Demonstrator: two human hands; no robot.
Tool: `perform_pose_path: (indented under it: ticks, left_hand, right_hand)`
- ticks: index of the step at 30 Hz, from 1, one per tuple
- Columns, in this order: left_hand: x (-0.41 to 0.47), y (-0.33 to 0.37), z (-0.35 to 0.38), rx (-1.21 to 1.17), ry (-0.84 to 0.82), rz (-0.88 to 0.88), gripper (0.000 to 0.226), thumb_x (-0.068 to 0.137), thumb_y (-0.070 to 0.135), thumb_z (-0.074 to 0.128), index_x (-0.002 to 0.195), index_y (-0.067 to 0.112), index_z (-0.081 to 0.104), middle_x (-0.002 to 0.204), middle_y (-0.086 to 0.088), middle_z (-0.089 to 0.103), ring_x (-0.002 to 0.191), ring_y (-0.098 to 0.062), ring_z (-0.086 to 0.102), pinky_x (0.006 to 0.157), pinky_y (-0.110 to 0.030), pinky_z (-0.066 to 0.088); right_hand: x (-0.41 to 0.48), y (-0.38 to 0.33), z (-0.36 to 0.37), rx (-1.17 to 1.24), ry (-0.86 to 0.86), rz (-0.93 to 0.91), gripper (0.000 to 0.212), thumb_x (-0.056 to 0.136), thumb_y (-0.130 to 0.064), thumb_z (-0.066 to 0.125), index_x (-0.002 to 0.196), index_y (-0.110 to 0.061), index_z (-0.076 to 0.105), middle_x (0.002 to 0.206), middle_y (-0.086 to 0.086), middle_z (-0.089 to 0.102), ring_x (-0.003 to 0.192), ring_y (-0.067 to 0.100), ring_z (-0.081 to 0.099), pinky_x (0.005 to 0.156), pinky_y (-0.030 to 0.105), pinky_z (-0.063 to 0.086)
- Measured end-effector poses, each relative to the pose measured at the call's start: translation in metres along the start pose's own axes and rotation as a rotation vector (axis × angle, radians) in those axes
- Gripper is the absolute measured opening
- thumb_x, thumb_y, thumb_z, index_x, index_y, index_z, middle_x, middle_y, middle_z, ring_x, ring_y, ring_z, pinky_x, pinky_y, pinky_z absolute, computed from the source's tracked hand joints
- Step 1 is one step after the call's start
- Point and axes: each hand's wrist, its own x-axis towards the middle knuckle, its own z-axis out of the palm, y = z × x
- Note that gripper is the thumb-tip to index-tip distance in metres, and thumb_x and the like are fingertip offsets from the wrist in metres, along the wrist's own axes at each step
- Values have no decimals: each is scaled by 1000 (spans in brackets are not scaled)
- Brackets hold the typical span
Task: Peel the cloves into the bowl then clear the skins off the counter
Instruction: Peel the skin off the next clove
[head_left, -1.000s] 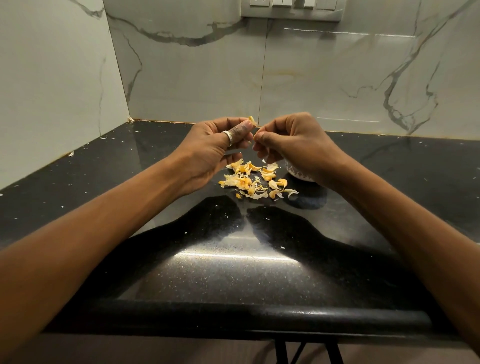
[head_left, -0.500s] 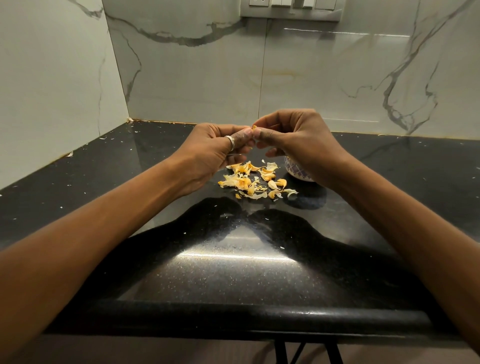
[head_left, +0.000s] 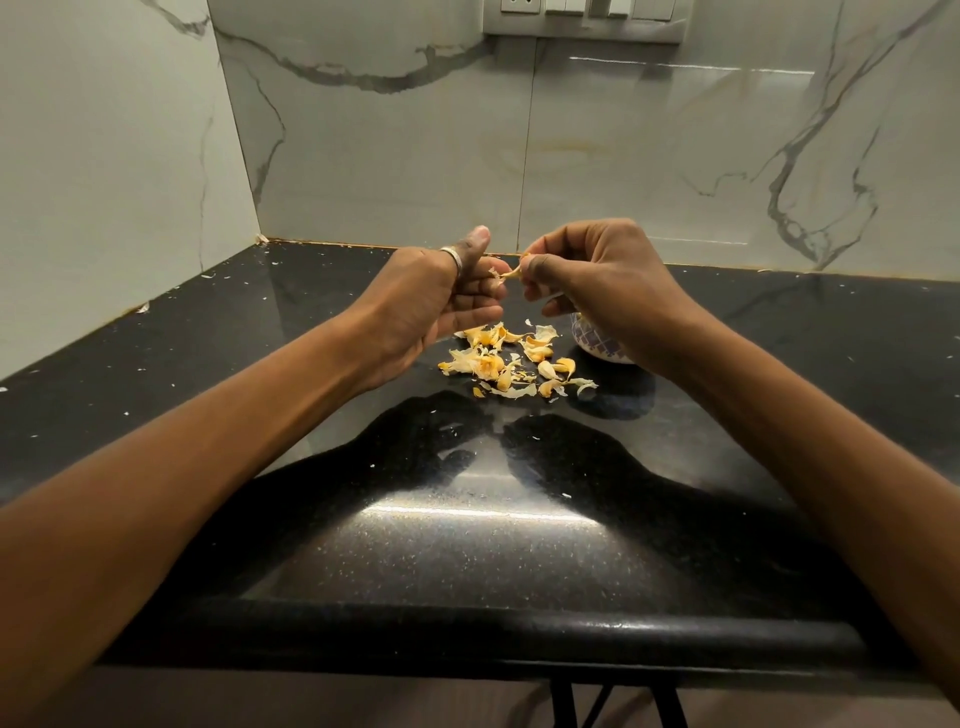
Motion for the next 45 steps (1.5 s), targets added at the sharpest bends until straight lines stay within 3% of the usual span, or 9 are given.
perform_pose_path:
  ticks: [8, 13, 16, 18, 22, 26, 33, 39, 45]
  left_hand:
    - [4, 0, -7, 73, 68, 49, 46, 104, 43, 47, 108, 3, 69, 81, -3, 64, 75, -11, 64, 75, -24, 58]
    - [2, -4, -6, 284, 74, 84, 38, 103, 38, 52, 108, 6, 72, 92, -7, 69, 71, -8, 59, 62, -23, 55]
    - [0, -9, -8, 497, 61, 235, 19, 97, 23, 65, 108, 12, 75, 99, -2, 74, 81, -13, 65, 58, -24, 56]
    - [0, -12, -8, 650, 60, 389, 18, 93, 18, 70, 110, 14, 75, 94, -1, 75, 82, -21, 71, 57, -28, 59]
    - [-2, -15, -7, 934, 116, 761, 14, 89, 18, 73, 101, 13, 77, 82, 0, 74, 69, -16, 68, 66, -34, 58]
    - [0, -13, -10, 1057, 144, 918, 21, 89, 26, 65, 94, 9, 77, 80, -1, 73, 66, -14, 64, 62, -37, 56]
    - [-1, -12, -10, 1104, 166, 940, 21, 88, 24, 63, 88, 9, 77, 74, -1, 72, 62, -12, 62, 60, -37, 56]
    - [-4, -12, -7, 1067, 166, 888, 19, 88, 24, 65, 86, 11, 78, 70, 1, 71, 58, -11, 61, 58, -33, 53]
    - [-7, -9, -4, 667, 72, 468, 9, 95, 14, 66, 90, 13, 74, 79, -12, 70, 68, -24, 68, 52, -31, 59]
  right_hand:
    - [0, -1, -4, -40, 2, 6, 9, 97, -11, 62, 93, -7, 68, 91, 17, 72, 78, 17, 70, 68, 23, 58]
    - [1, 0, -5, -10, 11, 34, 10, 96, -10, 62, 90, -6, 69, 90, 18, 72, 76, 17, 69, 69, 26, 57]
    - [1, -1, -4, 4, 8, 61, 10, 96, -10, 62, 90, -6, 68, 90, 17, 72, 76, 16, 70, 69, 25, 58]
    - [1, -1, -5, 34, 2, 91, 10, 95, -9, 61, 92, -3, 68, 88, 16, 72, 73, 14, 70, 66, 24, 57]
    - [1, -3, -5, 139, -20, 155, 14, 95, -6, 60, 97, 7, 66, 87, 17, 70, 68, 13, 69, 62, 21, 57]
    - [0, -4, -4, 206, -56, 208, 22, 94, -6, 62, 104, 13, 65, 90, 20, 71, 69, 16, 68, 63, 23, 57]
    - [-2, -6, 0, 257, -81, 241, 15, 94, -5, 62, 101, 8, 66, 88, 18, 71, 72, 18, 68, 63, 22, 58]
    - [-2, -7, -1, 440, -101, 276, 18, 93, 1, 62, 109, 11, 63, 86, 16, 71, 72, 18, 70, 67, 23, 60]
    - [0, -6, -2, 483, -111, 290, 17, 94, 4, 59, 109, 9, 64, 93, 18, 71, 75, 18, 71, 70, 23, 61]
